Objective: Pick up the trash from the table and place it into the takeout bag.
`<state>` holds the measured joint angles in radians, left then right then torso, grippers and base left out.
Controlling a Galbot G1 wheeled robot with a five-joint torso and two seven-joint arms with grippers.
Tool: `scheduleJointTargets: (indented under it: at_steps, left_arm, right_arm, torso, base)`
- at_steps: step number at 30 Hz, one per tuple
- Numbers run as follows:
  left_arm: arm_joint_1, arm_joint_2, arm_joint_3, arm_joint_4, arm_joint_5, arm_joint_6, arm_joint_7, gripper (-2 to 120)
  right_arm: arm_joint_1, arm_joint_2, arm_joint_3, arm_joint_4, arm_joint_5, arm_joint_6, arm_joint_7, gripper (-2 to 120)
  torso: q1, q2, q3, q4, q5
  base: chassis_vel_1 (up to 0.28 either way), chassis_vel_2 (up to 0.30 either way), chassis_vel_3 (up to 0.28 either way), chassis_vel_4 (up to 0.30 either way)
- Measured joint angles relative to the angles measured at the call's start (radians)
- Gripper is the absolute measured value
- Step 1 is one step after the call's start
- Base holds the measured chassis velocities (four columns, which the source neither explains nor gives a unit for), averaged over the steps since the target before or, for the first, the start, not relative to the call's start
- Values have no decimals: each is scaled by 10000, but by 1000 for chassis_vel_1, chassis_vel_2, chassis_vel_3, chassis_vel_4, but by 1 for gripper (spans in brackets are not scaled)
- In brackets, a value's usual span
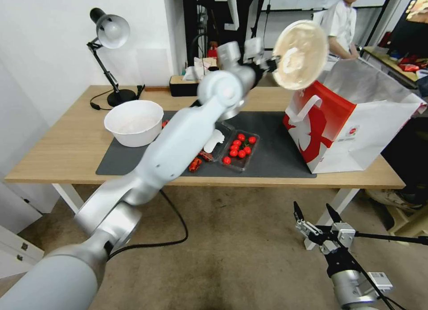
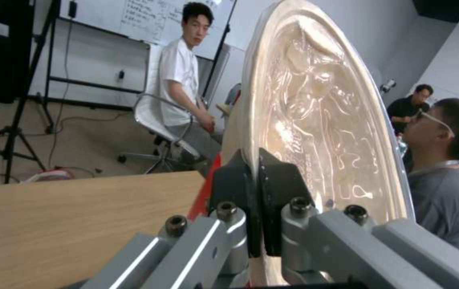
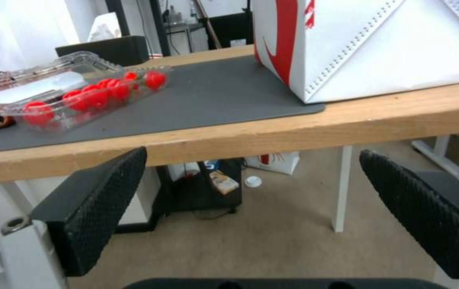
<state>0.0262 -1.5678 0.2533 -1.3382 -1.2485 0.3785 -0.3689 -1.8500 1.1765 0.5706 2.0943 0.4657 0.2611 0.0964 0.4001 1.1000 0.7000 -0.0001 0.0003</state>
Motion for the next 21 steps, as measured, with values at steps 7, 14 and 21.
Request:
scheduleJointTargets:
  at_steps: [7, 14, 21]
  left_arm:
    - [-362, -444, 594, 619, 324, -420, 74, 0]
    - [-748, -436, 599, 830, 629, -593, 286, 0]
    - [-970, -429, 792, 950, 787, -769, 445, 0]
  right_arm:
    - [-207, 110, 192, 98, -28, 90, -28, 100]
    - [-429, 170, 395, 182, -26, 165, -49, 100]
    - [-461, 191, 402, 294, -40, 165, -52, 100]
  torso:
    - [0, 0, 0, 0, 0]
    - [0, 0, 0, 2, -3]
    - [-1, 0, -1, 3, -2]
  base:
    - [0, 0, 0, 0]
    - [0, 0, 0, 0]
    - [0, 0, 0, 0]
